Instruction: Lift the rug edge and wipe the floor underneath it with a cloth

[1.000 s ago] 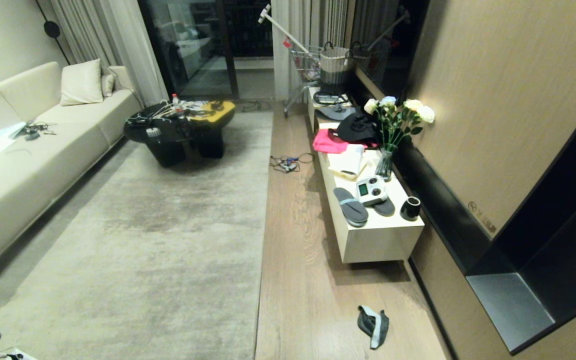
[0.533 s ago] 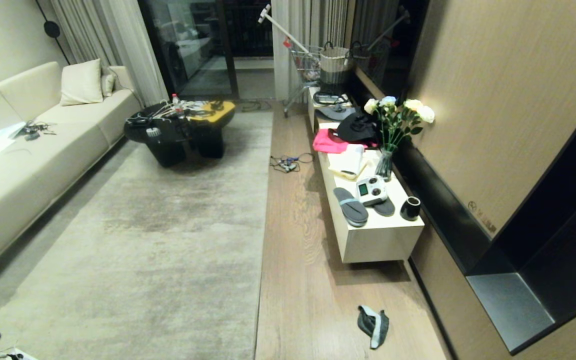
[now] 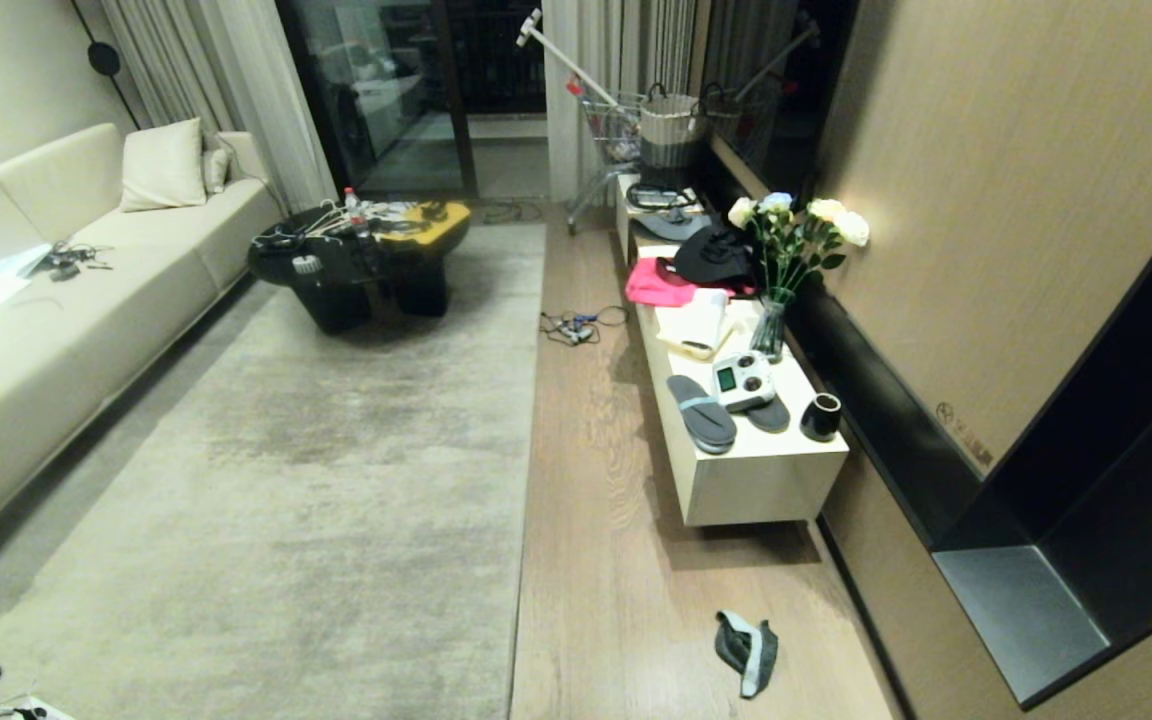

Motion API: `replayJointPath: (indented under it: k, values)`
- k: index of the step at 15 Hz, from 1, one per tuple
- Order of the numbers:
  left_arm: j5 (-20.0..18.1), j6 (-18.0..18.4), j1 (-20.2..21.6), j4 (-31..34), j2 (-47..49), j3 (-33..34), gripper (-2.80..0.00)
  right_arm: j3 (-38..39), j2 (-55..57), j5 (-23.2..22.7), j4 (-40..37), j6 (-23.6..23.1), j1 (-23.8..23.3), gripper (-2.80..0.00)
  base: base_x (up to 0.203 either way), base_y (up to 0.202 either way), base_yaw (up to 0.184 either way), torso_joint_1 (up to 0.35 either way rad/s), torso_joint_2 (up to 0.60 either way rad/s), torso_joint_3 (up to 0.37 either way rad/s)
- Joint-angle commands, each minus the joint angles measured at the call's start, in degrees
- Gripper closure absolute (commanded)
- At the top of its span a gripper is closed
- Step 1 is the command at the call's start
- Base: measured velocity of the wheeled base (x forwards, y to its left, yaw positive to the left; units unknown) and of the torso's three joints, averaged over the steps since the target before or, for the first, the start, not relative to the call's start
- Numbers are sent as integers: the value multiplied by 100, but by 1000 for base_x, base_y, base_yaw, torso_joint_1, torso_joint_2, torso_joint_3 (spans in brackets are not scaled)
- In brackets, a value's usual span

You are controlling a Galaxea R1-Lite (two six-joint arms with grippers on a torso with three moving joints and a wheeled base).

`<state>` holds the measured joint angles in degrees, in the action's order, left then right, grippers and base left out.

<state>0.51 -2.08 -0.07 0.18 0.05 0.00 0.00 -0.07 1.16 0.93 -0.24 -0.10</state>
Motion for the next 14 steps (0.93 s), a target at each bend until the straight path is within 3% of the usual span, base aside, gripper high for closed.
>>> replayJointPath:
  k: [1, 14]
  values:
    - [2, -2, -1, -1, 4, 0, 0, 0, 7, -2, 4, 7, 1, 0, 0, 0, 0, 0, 0, 0]
    - [2, -2, -1, -1, 4, 0, 0, 0, 7, 16, 4, 7, 1, 0, 0, 0, 0, 0, 0, 0]
